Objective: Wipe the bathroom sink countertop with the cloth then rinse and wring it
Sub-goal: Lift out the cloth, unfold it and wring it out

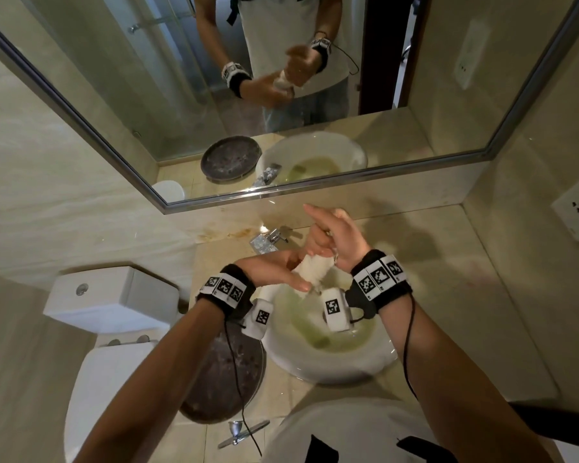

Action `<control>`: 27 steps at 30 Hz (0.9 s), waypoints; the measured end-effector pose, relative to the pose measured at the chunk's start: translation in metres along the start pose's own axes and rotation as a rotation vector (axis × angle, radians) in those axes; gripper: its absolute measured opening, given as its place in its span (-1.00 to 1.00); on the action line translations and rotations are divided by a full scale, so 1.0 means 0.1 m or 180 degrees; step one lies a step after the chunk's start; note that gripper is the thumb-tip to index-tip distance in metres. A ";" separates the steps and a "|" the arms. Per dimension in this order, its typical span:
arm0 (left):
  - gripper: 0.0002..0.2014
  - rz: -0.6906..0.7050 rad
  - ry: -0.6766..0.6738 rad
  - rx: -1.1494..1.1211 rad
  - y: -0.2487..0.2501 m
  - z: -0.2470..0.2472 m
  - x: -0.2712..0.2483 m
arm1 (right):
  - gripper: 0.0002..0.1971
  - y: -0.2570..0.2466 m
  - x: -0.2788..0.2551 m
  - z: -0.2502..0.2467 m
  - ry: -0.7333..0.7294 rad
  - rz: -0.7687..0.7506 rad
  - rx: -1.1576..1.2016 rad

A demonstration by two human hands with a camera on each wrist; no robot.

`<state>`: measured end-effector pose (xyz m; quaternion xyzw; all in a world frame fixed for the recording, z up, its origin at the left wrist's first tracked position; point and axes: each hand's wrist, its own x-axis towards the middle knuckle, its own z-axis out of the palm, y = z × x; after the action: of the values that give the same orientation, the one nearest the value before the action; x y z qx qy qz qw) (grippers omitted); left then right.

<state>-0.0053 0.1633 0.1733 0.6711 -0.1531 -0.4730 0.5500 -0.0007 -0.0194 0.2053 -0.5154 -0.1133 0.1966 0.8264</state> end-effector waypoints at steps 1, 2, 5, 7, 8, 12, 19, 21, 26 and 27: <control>-0.42 -0.0003 -0.0148 -0.0155 0.03 0.03 -0.01 | -0.34 -0.02 0.00 0.04 -0.0148 -0.0034 -0.0006; -0.38 -0.0021 -0.0262 -0.0348 0.05 0.06 -0.01 | -0.34 -0.05 0.01 0.06 -0.0273 -0.0071 0.0029; -0.38 -0.0123 -0.0385 -0.0745 0.02 0.11 0.00 | -0.33 -0.10 0.03 0.09 -0.0447 -0.0143 0.0212; -0.42 -0.0223 -0.0315 -0.0830 0.01 0.12 0.01 | -0.33 -0.11 0.03 0.10 -0.0463 -0.0170 0.0203; -0.46 -0.0244 -0.0299 -0.0816 0.01 0.12 0.02 | -0.32 -0.10 0.02 0.10 -0.0455 -0.0163 0.0159; -0.65 -0.0230 -0.0300 -0.0419 0.03 0.12 0.04 | -0.32 -0.07 0.00 0.14 -0.0345 -0.0045 -0.0183; -0.70 -0.0519 0.0498 0.1047 -0.02 0.09 0.06 | -0.39 0.06 0.00 0.17 0.0270 0.0119 -0.0450; -0.66 -0.0593 0.0698 0.1174 -0.07 0.11 0.09 | -0.43 0.13 0.01 0.16 0.0509 0.0158 -0.0405; -0.81 -0.0544 0.1076 0.1412 -0.21 0.21 0.14 | -0.53 0.37 0.02 0.13 0.1194 0.0409 -0.0242; -0.82 -0.0528 0.1174 0.1406 -0.24 0.25 0.15 | -0.54 0.40 0.02 0.12 0.1356 0.0486 -0.0237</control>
<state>-0.0254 0.1462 0.1464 0.8594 -0.0944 -0.3416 0.3686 -0.0119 0.0072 0.1747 -0.5825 0.0959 0.1410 0.7948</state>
